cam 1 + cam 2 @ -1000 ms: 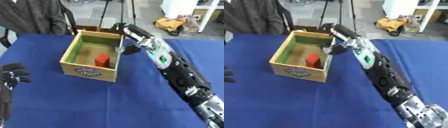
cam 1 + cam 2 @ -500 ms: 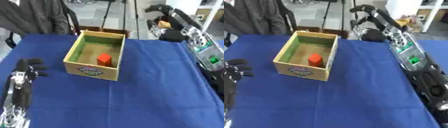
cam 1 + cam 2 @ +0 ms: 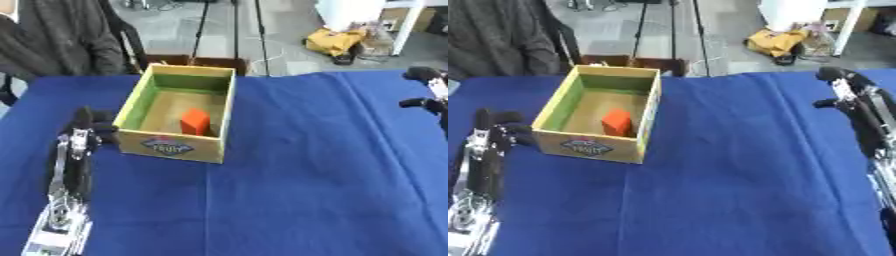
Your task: Pick up objects on the table and place them in the box.
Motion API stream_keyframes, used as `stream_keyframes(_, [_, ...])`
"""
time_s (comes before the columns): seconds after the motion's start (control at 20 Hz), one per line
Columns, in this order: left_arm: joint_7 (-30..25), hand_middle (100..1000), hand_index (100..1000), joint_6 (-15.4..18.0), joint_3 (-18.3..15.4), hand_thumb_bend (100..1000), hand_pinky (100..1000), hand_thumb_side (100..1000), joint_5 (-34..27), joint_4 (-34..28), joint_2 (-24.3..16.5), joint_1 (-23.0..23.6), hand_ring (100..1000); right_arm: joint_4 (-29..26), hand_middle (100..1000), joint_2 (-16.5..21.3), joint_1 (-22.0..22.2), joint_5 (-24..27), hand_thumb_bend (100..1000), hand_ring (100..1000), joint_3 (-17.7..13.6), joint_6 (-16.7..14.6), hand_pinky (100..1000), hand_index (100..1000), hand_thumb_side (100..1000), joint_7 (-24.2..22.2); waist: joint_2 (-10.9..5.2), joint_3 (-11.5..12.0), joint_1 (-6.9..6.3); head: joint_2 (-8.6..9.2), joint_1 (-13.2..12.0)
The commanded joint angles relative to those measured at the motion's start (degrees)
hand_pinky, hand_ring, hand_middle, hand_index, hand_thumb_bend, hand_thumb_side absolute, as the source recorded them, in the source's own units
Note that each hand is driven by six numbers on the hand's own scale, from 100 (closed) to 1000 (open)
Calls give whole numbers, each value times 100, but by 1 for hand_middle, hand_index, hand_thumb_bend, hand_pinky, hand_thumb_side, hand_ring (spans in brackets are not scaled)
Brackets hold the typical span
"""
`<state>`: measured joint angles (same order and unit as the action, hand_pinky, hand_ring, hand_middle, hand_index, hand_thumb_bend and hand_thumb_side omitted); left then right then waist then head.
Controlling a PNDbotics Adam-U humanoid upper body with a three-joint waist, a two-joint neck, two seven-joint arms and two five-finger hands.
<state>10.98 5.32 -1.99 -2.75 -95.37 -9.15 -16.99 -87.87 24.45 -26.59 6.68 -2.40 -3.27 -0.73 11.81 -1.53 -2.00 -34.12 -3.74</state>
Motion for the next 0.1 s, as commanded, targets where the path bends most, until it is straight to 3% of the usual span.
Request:
stream_keyframes(0.05, [21, 602, 672, 7, -29, 651, 514, 828, 22, -73, -139, -21, 600, -547, 760, 75, 226, 305, 100, 991, -76, 69, 647, 811, 781, 152, -115, 6, 5, 9, 11])
stream_keyframes(0.1, [14, 602, 672, 5, -20, 651, 514, 828, 21, -71, -135, -17, 599, -679, 756, 74, 370, 393, 100, 988, -81, 86, 645, 808, 781, 178, -124, 16, 3, -2, 23])
